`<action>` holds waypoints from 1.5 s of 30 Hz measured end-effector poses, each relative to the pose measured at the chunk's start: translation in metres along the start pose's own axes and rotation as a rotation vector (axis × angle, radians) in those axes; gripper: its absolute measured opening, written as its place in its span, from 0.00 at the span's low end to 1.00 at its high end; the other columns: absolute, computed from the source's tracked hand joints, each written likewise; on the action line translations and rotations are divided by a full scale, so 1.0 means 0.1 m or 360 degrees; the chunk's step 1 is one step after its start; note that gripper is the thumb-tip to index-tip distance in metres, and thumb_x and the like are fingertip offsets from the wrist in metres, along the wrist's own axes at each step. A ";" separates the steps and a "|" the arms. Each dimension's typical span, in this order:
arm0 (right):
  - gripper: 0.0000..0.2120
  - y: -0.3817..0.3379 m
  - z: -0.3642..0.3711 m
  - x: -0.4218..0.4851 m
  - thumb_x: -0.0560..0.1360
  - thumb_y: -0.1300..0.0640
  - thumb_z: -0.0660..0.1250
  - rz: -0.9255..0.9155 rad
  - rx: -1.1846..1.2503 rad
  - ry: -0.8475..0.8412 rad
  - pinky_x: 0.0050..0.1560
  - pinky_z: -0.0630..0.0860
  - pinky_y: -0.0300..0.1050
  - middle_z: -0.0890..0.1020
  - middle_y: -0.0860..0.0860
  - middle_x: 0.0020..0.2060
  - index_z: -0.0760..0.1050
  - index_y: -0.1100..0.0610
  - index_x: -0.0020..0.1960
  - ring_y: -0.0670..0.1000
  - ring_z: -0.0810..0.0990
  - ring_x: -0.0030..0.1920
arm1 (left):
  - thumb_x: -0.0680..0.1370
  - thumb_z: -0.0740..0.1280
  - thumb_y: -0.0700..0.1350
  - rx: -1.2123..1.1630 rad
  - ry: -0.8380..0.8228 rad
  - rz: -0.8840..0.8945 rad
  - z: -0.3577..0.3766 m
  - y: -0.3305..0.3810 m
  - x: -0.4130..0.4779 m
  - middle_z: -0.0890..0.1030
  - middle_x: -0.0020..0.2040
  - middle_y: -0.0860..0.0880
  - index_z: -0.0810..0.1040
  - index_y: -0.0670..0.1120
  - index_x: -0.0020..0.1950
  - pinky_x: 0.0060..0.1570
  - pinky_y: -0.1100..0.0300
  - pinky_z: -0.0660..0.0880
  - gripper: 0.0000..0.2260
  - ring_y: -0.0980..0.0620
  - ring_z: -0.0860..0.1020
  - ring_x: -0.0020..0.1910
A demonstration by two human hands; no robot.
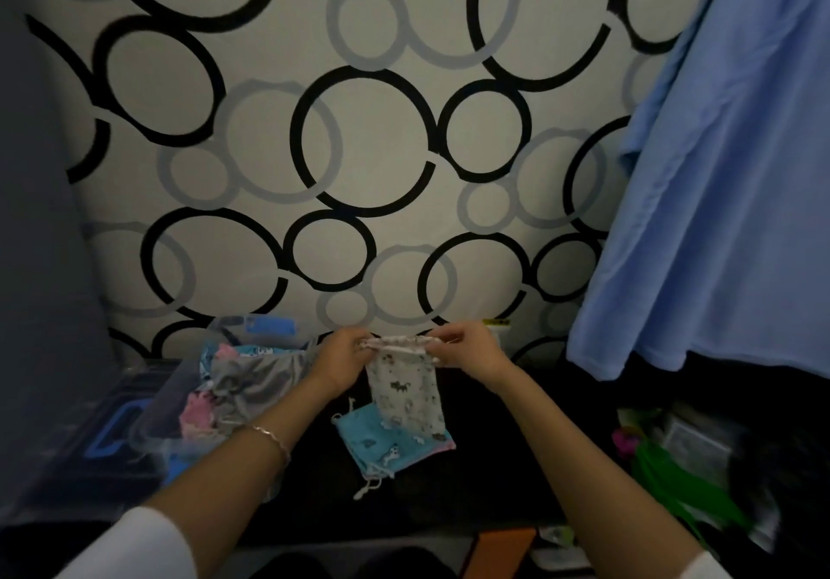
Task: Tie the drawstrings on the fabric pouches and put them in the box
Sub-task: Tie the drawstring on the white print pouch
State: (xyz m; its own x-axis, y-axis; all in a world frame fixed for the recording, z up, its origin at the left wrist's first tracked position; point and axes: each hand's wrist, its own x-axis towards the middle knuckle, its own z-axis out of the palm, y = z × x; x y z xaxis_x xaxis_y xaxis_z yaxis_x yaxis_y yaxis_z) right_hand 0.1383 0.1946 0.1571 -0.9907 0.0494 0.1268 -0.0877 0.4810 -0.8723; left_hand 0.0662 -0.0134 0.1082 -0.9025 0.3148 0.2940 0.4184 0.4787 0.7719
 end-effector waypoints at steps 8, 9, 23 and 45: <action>0.07 0.09 -0.26 -0.06 0.73 0.63 0.72 0.0059 -0.0254 0.0059 0.40 0.79 0.34 0.85 0.50 0.40 0.85 0.58 0.50 0.44 0.82 0.40 | 0.74 0.72 0.37 -0.0440 -0.0122 -0.0133 -0.41 0.08 -0.10 0.85 0.44 0.42 0.84 0.40 0.52 0.49 0.54 0.82 0.07 0.46 0.84 0.45; 0.05 0.11 -0.26 -0.06 0.74 0.62 0.72 0.0040 -0.0395 0.0057 0.38 0.77 0.32 0.85 0.51 0.38 0.85 0.58 0.49 0.43 0.81 0.37 | 0.74 0.71 0.37 -0.0445 -0.0092 -0.0149 -0.43 0.08 -0.10 0.85 0.42 0.41 0.83 0.39 0.51 0.48 0.54 0.82 0.07 0.47 0.83 0.42; 0.03 0.38 -0.37 -0.07 0.72 0.64 0.63 0.0351 0.0888 0.0088 0.58 0.75 0.50 0.80 0.62 0.47 0.74 0.63 0.40 0.59 0.79 0.53 | 0.81 0.63 0.39 -0.0378 -0.0031 -0.0289 -0.73 -0.18 -0.24 0.78 0.32 0.44 0.77 0.40 0.38 0.32 0.63 0.76 0.11 0.50 0.76 0.32; 0.15 -0.21 0.34 -0.02 0.81 0.56 0.62 0.0064 0.0415 -0.0417 0.37 0.67 0.38 0.75 0.48 0.29 0.79 0.61 0.39 0.46 0.70 0.32 | 0.79 0.66 0.47 -0.0817 -0.0354 -0.0416 -0.24 0.69 -0.05 0.82 0.52 0.43 0.77 0.44 0.57 0.51 0.51 0.80 0.09 0.48 0.82 0.50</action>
State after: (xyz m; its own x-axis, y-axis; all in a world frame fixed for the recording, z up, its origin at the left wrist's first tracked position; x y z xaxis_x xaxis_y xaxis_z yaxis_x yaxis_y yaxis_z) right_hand 0.1389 0.1547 0.1592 -0.9840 -0.1782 -0.0058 -0.0382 0.2426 -0.9694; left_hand 0.0977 -0.0019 0.1739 -0.9024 0.4302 -0.0237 0.0336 0.1251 0.9916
